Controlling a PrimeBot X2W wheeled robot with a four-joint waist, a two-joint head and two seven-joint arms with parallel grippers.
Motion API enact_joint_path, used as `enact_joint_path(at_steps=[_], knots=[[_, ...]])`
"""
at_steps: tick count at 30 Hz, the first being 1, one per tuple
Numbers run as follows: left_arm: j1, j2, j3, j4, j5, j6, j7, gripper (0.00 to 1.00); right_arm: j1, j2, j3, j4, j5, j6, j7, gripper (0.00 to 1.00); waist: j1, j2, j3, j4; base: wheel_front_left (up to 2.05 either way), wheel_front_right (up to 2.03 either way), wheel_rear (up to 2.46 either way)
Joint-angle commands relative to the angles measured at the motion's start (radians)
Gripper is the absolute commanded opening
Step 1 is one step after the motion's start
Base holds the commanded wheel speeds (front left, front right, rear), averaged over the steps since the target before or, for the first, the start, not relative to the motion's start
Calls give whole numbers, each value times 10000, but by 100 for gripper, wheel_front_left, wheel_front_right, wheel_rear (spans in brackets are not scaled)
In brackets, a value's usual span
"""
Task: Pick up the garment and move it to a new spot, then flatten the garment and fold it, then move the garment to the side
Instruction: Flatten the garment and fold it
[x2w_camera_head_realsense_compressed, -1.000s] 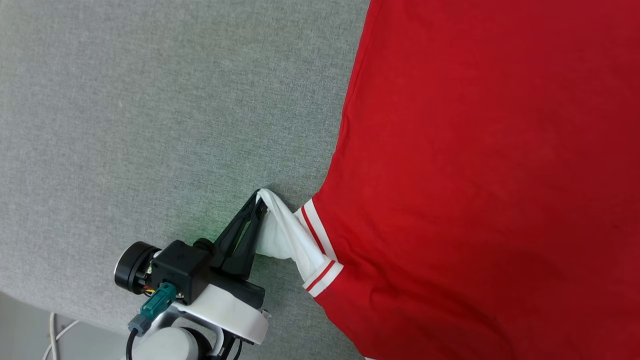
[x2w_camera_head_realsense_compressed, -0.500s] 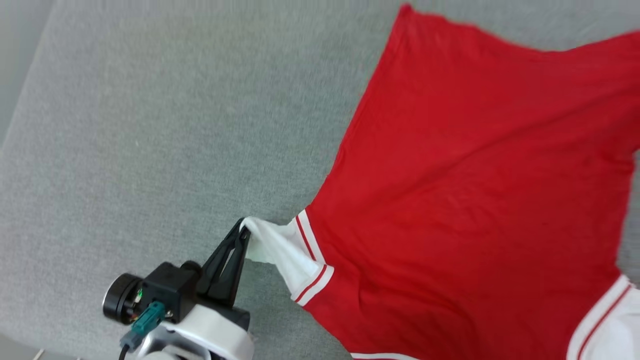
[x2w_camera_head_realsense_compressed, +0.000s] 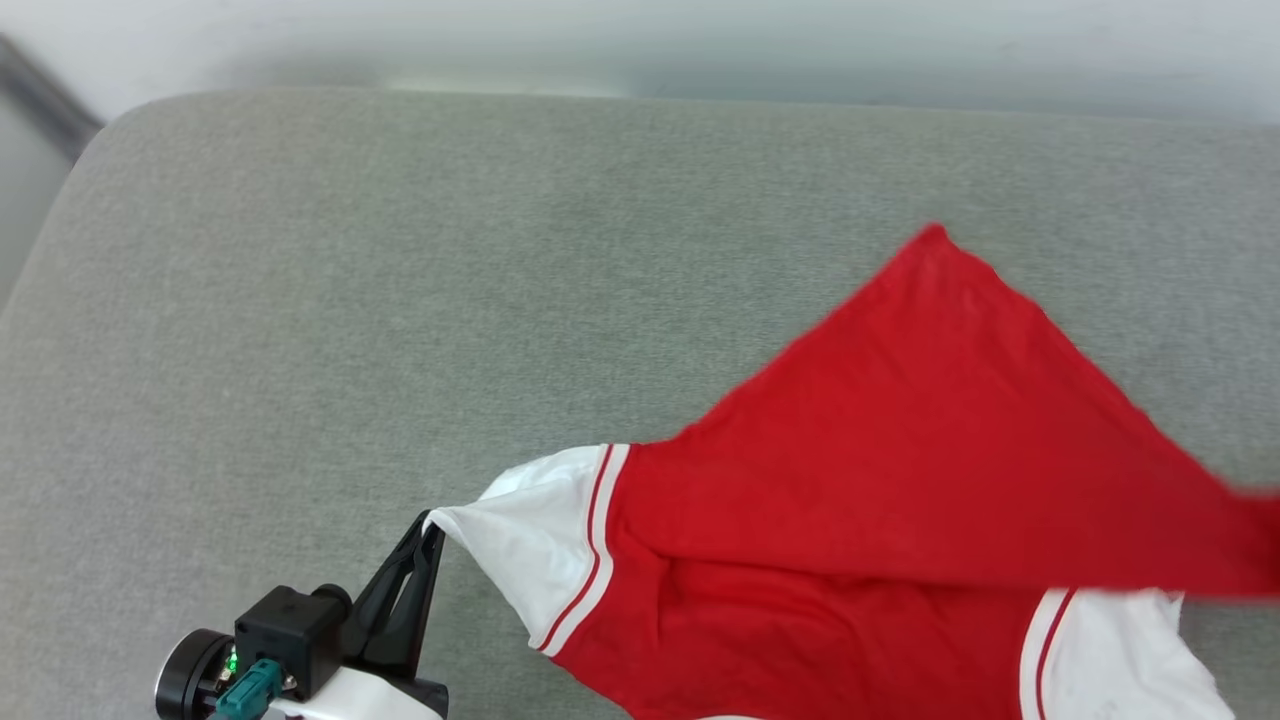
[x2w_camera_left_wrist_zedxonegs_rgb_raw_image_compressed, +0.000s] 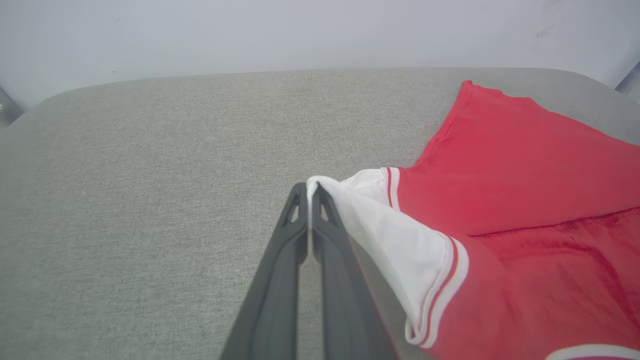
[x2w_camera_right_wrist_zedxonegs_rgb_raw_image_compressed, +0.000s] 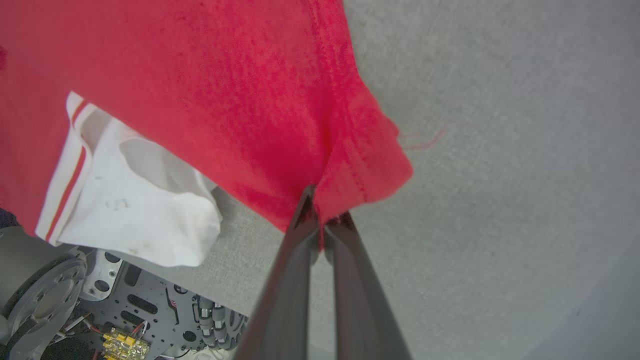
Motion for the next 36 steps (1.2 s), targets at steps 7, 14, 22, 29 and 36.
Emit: enact_joint_path(at_steps=[7,14,22,29,36], knots=[[114,108,108,-7,-64,-62,-105,0,2869,571,252,902,414,-7,-1361,0,2,0,22,-328,0,0,0],[29,127,143,167,-96,-109,-137,0,3536,1427,-36,1420,342,-4,-1928,19,2,0,86,-489,0,0,0],[64,111,127,224,-75,-171,-173,0,2264,494,-1994,281,478,-7,-2280,100,2,0,-70,-501,0,0,0],[-264,-38,23,192,82,-284,-146,0,333,85,-2906,-1009,-119,-5,-830,100,2,0,297,-195,0,0,0],[-856,-408,-225,341,305,-480,-127,0,-2039,1229,-2302,-1038,-1272,-7,1920,100,2,0,981,344,0,0,0]])
